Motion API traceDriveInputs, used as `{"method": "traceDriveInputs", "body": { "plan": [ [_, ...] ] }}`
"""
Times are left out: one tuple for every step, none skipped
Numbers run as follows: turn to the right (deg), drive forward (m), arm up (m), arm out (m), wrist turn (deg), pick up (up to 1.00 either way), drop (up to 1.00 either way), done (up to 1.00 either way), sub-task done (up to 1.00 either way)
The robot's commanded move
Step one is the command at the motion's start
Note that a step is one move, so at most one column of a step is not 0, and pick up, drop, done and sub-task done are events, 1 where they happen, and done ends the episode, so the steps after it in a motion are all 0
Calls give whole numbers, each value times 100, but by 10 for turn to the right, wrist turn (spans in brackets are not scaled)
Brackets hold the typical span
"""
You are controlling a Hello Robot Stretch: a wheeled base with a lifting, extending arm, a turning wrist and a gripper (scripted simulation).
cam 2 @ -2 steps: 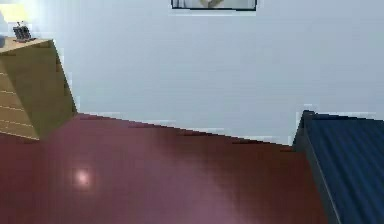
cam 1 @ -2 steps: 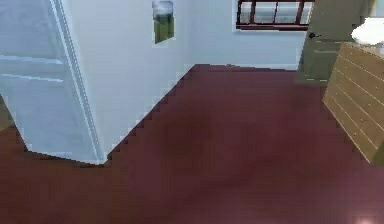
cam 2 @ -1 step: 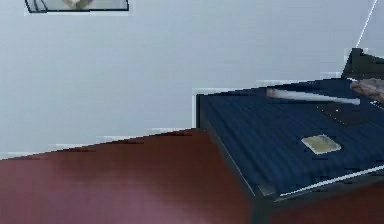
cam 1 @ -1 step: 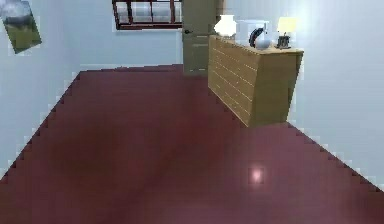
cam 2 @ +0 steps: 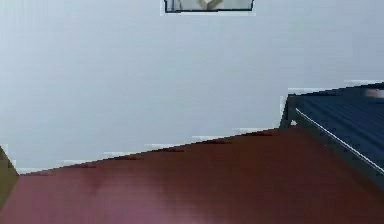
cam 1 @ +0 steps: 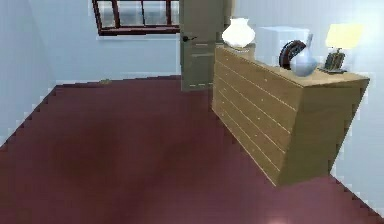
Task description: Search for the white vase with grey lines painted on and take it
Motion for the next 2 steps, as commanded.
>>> {"method": "traceDriveInputs", "body": {
  "plan": [
    [30,0,0,0,0,0,0,0,0],
    [0,100,0,0,0,0,0,0,0]
  ]
}}
